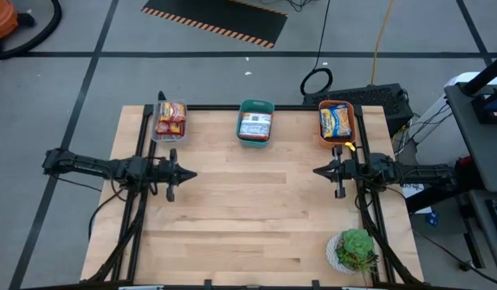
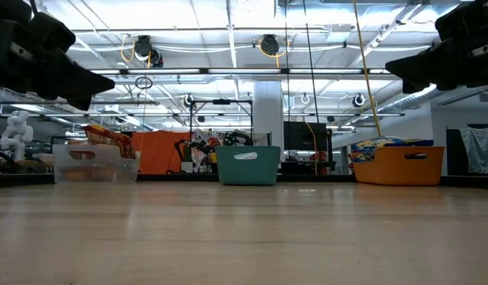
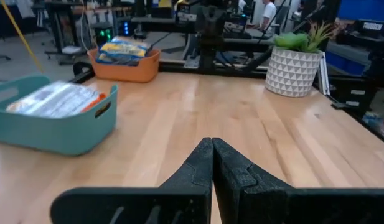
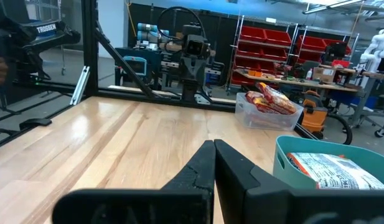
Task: Sort Maruchan noodles
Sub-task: Return to Home Position
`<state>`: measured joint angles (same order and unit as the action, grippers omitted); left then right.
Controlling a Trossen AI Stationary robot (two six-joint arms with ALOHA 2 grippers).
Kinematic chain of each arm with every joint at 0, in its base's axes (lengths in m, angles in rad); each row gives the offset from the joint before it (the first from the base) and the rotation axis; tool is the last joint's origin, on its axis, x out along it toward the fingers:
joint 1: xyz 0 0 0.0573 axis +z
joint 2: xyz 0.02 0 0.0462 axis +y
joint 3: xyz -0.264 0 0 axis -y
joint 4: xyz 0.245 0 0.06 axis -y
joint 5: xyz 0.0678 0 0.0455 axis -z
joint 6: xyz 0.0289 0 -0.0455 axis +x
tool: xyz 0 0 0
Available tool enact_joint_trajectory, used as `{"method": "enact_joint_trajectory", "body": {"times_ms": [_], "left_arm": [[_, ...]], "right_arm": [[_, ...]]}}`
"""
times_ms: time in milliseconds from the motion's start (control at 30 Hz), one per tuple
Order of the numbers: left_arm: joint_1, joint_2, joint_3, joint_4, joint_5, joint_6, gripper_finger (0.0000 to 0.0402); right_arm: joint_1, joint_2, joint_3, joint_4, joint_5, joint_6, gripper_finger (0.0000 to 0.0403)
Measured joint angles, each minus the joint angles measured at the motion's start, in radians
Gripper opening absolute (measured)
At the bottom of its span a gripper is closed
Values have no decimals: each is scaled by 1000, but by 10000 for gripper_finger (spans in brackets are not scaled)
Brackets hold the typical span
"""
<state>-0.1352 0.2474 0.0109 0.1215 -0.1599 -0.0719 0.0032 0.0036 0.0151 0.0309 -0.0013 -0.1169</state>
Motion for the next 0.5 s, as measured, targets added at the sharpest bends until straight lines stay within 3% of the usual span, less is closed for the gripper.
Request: {"method": "enact_joint_trajectory", "body": {"times_ms": [267, 500], "left_arm": [[-4, -86, 0, -57, 3, 24, 5], [-25, -248, 0, -83, 12, 28, 5]], "right_arm": [[0, 0, 0, 1, 0, 0, 0], [0, 0, 0, 2, 0, 0, 0]]}}
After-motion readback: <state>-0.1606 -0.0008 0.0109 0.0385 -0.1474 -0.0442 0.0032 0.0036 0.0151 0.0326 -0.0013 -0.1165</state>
